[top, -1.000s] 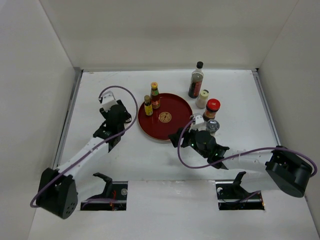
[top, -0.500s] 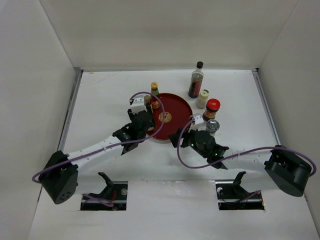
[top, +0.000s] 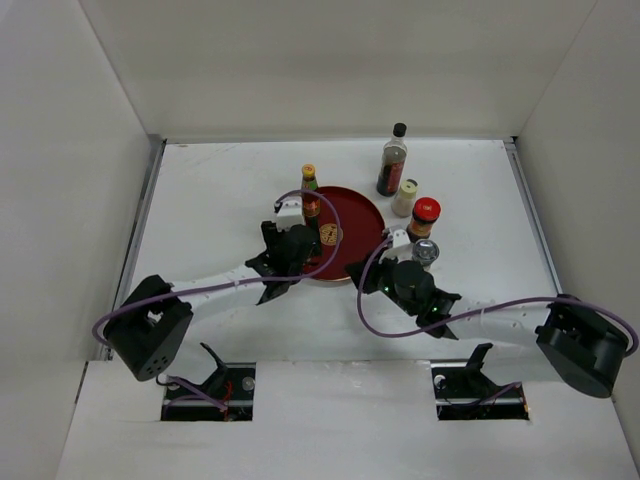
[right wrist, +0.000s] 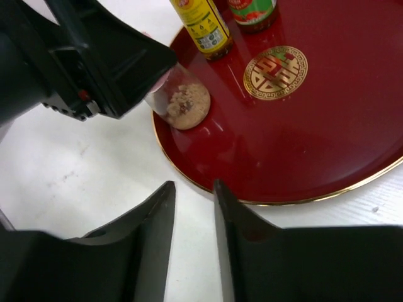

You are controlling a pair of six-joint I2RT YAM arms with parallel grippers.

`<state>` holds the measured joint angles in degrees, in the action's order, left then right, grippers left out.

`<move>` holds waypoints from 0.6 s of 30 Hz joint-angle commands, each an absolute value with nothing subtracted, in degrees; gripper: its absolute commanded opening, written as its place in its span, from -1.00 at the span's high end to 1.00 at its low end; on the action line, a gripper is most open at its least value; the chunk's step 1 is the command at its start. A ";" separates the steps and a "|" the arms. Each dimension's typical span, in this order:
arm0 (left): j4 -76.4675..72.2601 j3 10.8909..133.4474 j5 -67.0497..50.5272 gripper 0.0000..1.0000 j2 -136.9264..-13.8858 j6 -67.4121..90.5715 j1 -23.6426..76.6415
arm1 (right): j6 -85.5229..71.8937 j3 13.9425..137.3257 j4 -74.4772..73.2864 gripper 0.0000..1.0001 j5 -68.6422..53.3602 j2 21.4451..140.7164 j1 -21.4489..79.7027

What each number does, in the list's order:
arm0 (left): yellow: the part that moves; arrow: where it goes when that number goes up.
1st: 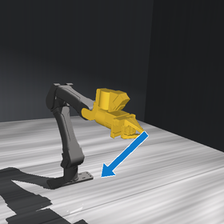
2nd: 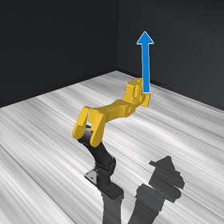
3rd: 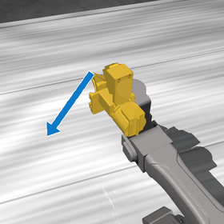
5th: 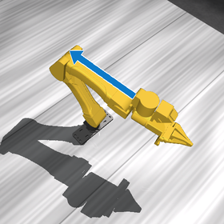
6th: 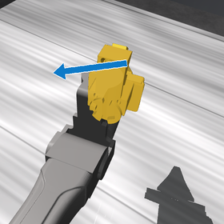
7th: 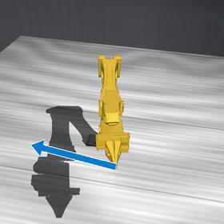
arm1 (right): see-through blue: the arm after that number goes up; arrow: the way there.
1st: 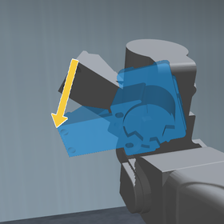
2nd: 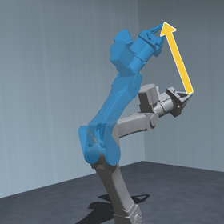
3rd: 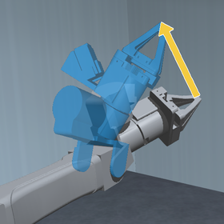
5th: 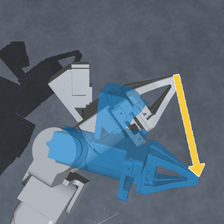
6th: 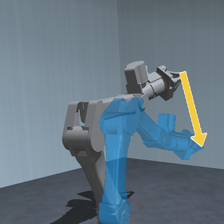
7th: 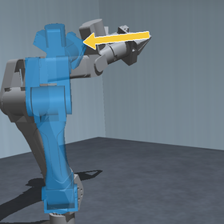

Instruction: Organize the condiment bottles

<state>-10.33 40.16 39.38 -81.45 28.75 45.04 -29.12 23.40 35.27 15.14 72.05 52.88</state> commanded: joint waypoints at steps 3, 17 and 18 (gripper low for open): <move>-15.56 39.20 40.17 -0.60 -78.15 28.21 44.87 | -29.44 22.85 39.29 0.73 15.03 69.35 52.16; -26.45 23.40 41.13 -0.74 -50.74 29.26 40.39 | -26.46 36.90 20.14 0.34 22.75 60.82 45.49; -27.15 21.12 41.22 -0.74 -48.02 29.96 39.69 | -25.85 38.22 18.82 0.28 24.16 61.26 44.26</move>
<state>-21.89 25.89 40.36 -52.58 28.64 41.19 -28.03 33.34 23.77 19.29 61.32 46.72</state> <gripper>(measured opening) 0.866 0.347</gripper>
